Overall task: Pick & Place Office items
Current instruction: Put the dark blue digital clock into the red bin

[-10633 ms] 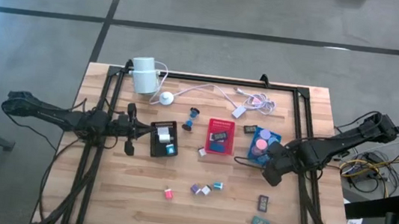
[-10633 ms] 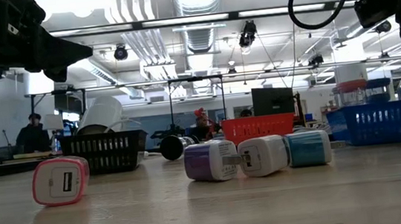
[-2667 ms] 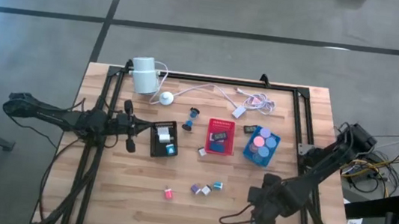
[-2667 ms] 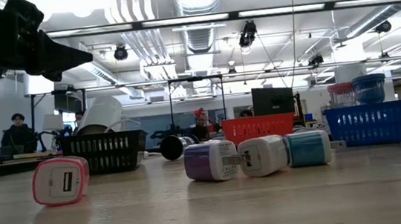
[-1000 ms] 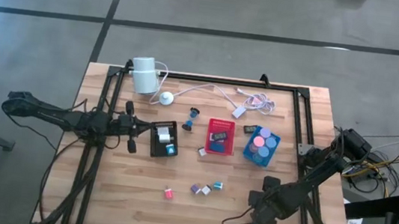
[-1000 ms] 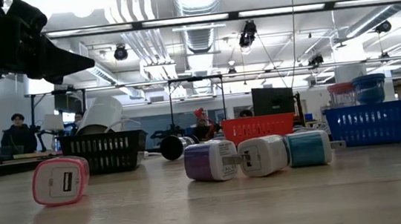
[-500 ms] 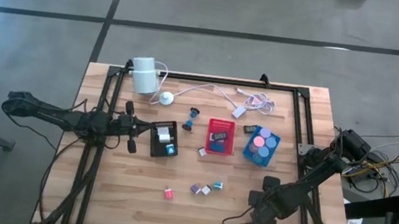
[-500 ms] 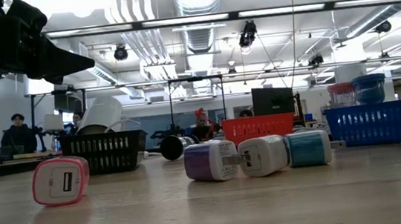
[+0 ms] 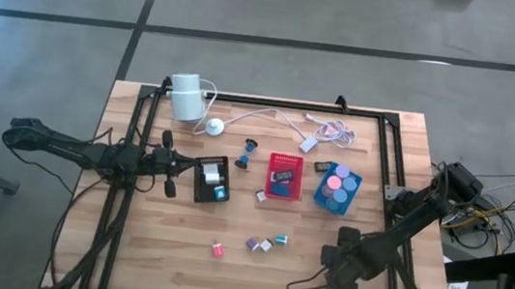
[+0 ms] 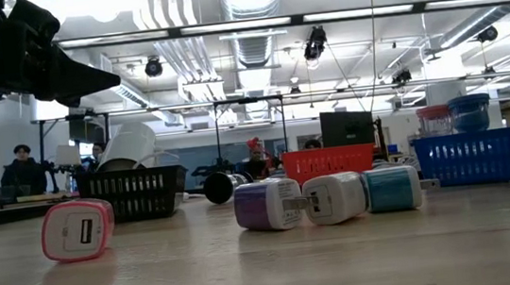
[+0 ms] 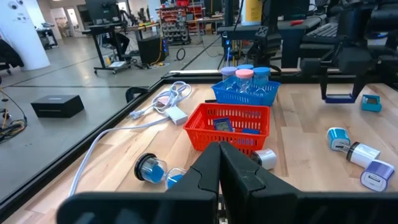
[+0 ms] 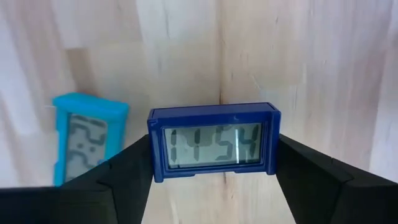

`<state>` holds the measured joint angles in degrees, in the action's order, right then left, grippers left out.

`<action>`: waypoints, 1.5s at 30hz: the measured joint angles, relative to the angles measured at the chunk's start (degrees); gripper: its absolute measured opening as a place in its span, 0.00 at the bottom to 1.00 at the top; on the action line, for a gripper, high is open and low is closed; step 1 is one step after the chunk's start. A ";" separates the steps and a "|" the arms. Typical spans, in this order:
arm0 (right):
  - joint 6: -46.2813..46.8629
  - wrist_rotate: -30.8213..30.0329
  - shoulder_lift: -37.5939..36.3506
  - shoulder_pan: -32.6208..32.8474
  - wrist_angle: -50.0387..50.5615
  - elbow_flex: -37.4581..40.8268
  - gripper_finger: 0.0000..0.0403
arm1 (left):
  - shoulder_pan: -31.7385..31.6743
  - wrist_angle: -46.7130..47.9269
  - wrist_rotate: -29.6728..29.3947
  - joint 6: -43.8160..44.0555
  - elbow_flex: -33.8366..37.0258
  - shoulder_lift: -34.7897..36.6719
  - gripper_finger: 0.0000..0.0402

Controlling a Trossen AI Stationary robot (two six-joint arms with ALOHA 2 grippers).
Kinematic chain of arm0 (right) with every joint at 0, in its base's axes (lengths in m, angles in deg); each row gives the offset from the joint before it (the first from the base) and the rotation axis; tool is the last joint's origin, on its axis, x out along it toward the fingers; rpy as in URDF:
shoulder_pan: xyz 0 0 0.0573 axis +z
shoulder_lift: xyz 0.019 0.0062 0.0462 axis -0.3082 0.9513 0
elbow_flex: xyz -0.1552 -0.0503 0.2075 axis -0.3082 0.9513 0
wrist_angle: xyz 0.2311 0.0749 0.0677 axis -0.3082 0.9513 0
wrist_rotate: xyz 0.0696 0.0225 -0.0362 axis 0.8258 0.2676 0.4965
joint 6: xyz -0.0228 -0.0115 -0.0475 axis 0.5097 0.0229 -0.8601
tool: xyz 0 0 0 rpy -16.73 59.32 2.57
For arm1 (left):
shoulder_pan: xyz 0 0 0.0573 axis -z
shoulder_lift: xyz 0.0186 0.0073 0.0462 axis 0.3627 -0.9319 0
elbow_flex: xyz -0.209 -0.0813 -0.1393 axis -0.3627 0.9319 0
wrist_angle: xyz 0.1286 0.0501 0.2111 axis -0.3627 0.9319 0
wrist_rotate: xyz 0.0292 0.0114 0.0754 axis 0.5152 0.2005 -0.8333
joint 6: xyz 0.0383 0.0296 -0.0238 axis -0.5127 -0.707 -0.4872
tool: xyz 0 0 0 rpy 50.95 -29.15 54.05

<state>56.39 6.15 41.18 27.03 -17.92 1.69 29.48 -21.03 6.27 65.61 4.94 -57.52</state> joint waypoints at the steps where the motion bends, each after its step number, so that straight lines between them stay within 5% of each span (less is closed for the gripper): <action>1: -0.47 -0.31 -0.81 -0.23 0.01 0.00 0.69 | -0.01 0.00 0.00 0.00 0.00 0.00 0.03; 11: -17.38 -10.40 -16.36 -7.18 -12.02 1.21 0.69 | -0.01 0.00 -0.02 -0.02 0.00 0.00 0.03; 23: -37.88 -10.54 -39.64 -21.33 -37.35 15.55 0.69 | 0.01 0.00 -0.04 -0.44 0.00 0.00 0.03; 33: -40.11 -6.89 -60.01 -28.63 -52.97 32.37 0.69 | 0.01 0.00 -0.22 -0.35 0.00 0.00 0.03; 45: -46.69 -8.33 -70.44 -31.03 -61.21 42.01 0.69 | 0.01 -0.04 -0.33 -0.24 0.00 0.02 0.03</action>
<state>9.70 -2.18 -29.26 -4.00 -79.13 43.70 29.49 -21.08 5.94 65.36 4.94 -57.49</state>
